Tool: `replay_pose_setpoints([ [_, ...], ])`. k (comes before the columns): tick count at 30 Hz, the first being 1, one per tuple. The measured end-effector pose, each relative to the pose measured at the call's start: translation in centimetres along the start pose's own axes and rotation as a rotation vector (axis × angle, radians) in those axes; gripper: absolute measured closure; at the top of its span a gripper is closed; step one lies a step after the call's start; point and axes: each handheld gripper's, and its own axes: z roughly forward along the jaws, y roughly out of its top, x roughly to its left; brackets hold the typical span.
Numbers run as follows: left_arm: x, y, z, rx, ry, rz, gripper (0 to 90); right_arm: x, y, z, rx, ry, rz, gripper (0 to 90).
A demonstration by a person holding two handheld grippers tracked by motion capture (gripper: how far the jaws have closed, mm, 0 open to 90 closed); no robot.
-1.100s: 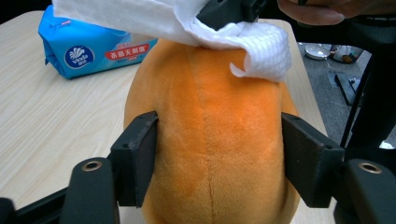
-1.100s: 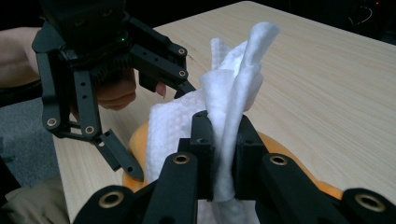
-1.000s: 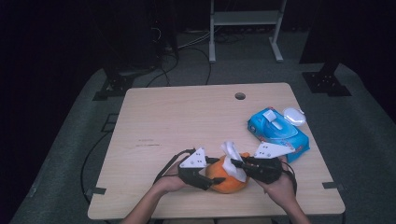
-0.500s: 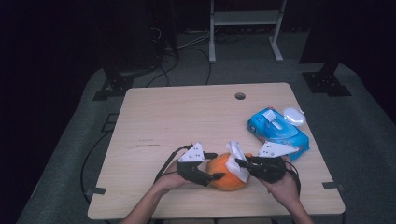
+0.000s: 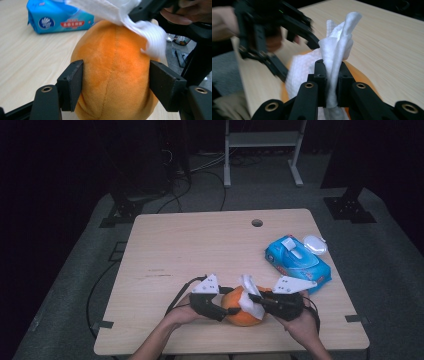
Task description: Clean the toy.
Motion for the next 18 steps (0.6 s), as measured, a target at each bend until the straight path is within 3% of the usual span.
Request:
replay_pose_setpoints([
  [3,-0.6,0.2,0.4,0.019,0.002,0.058,31.5,1.3,0.5,0.9,0.016,0.023,-0.041,80.6],
  [5,-0.5,0.0,0.2,0.016,0.002,0.058,32.6,1.3,0.6,1.1,0.024,0.013,-0.052,80.6],
  [11,0.1,-0.6,-0.2,0.021,-0.019,0.049,33.0,-1.7,-0.6,-0.5,0.021,-0.060,0.051,80.5],
  [14,0.5,-1.0,-0.3,0.014,-0.032,0.038,32.9,-3.0,-1.4,-1.0,0.026,-0.050,0.117,80.5],
  [18,0.7,-1.2,-0.5,0.025,-0.041,0.041,33.0,-3.3,-1.6,-1.2,0.048,-0.051,0.119,80.5],
])
